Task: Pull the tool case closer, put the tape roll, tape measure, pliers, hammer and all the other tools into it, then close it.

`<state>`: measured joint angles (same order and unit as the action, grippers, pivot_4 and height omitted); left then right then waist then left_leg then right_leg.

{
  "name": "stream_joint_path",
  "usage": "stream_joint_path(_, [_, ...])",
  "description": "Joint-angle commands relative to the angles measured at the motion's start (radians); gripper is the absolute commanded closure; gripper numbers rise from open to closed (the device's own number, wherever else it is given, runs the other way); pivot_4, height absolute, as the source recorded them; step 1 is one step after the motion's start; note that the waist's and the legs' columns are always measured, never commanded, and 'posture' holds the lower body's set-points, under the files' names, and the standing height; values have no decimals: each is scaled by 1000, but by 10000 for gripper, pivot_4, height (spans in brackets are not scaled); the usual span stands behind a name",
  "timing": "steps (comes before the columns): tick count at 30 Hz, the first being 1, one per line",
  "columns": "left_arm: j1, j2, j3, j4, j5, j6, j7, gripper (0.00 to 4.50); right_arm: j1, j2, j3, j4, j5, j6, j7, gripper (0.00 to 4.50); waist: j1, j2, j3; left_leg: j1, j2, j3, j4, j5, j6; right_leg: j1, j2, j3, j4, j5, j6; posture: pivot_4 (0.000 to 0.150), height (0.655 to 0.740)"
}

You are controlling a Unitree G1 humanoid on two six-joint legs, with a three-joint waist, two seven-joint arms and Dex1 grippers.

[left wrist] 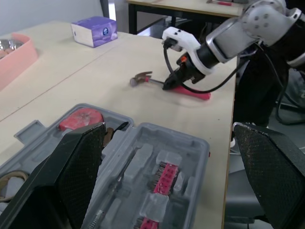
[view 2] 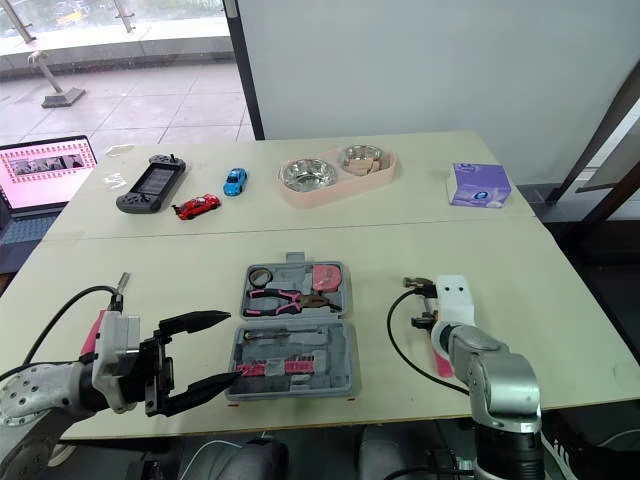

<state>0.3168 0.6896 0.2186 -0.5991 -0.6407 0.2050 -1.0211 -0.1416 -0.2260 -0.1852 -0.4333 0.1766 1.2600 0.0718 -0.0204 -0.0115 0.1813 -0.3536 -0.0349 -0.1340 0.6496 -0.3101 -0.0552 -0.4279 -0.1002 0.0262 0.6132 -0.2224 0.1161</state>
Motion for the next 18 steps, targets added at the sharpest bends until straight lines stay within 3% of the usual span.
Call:
stream_joint_path(1, [-13, 5, 9, -3, 2, -19, -7, 0, 12, 41, 33, 4, -15, -24, -27, 40610, 0, 0, 0, 0, 0, 0, 0, 0, 0, 0, 0, 0, 0, 0, 0, 1500, 7360])
stream_joint_path(4, [-23, 5, 6, 5, 5, -19, -9, 0, 13, 48, 36, 61, -38, -66, -44, 40610, -3, -3, -2, 0, 0, 0, 0, 0, 0, 0, 0, 0, 0, 0, 0, 1500, 7360])
stream_joint_path(11, [-55, 5, 15, 28, 4, -22, -8, 0, -31, 39, 21, 62, -26, -56, -26, 6593, -7, -5, -4, 1, 0, 0, 0, 0, 0, 1, 1, 0, 0, 0, 0, 1500, 7360])
stream_joint_path(18, [-61, 4, 14, 24, 5, -14, 3, 0, -114, 37, 32, 190, -46, -151, -28, 6593, -22, -3, -3, 1, 1, 0, 0, 0, 0, 1, 1, 0, 0, 0, 0, 1500, 7360])
